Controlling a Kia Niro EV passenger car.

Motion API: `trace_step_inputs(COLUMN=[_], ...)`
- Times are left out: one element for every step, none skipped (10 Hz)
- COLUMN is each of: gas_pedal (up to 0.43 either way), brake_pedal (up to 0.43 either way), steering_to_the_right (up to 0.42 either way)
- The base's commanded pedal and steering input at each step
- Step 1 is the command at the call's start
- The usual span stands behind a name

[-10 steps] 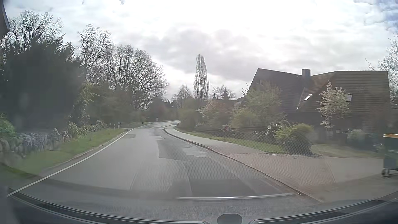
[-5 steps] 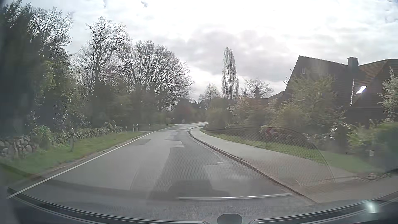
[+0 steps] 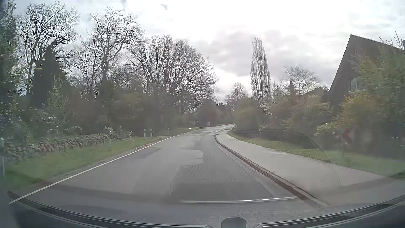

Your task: Follow the waypoints while adhering to traffic rules and regulations

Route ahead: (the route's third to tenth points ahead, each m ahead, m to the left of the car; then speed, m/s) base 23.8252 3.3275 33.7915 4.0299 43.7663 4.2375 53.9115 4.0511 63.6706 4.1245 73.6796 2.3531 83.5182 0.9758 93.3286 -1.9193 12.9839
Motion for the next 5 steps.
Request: trace_step_inputs(gas_pedal=[0.177, 0.177, 0.177, 0.177, 0.177], brake_pedal=[0.000, 0.000, 0.000, 0.000, 0.000], steering_to_the_right=[-0.041, -0.033, -0.024, -0.019, -0.018])
